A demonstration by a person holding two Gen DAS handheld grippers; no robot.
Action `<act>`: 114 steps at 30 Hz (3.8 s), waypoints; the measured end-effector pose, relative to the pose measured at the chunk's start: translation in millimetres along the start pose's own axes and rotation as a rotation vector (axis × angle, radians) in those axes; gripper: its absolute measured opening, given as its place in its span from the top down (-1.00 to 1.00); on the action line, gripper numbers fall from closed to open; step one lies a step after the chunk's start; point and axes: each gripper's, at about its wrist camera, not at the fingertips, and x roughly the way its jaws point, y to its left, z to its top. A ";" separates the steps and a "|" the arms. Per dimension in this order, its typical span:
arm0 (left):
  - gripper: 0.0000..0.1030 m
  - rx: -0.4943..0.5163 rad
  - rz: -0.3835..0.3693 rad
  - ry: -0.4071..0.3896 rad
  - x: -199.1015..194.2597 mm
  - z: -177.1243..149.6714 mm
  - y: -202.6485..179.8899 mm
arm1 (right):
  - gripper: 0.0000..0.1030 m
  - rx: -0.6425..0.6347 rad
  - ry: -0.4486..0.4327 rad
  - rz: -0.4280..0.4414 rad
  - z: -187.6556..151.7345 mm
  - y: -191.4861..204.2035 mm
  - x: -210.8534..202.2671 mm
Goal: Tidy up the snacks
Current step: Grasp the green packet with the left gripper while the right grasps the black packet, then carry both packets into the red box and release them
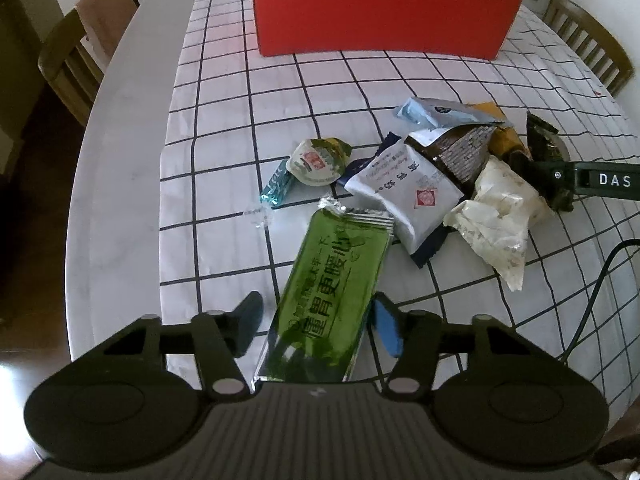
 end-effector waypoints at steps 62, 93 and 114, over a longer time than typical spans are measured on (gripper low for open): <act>0.19 -0.123 0.016 -0.355 -116.9 146.8 -12.0 | 0.38 -0.179 -0.284 0.054 121.0 38.9 -99.1; 0.19 -0.075 0.109 -0.172 9.8 308.5 -16.1 | 0.38 -0.204 -0.075 0.030 245.8 15.6 54.0; 0.19 -0.066 0.156 0.041 71.0 316.2 -9.3 | 0.34 -0.269 0.101 -0.004 231.8 26.9 107.0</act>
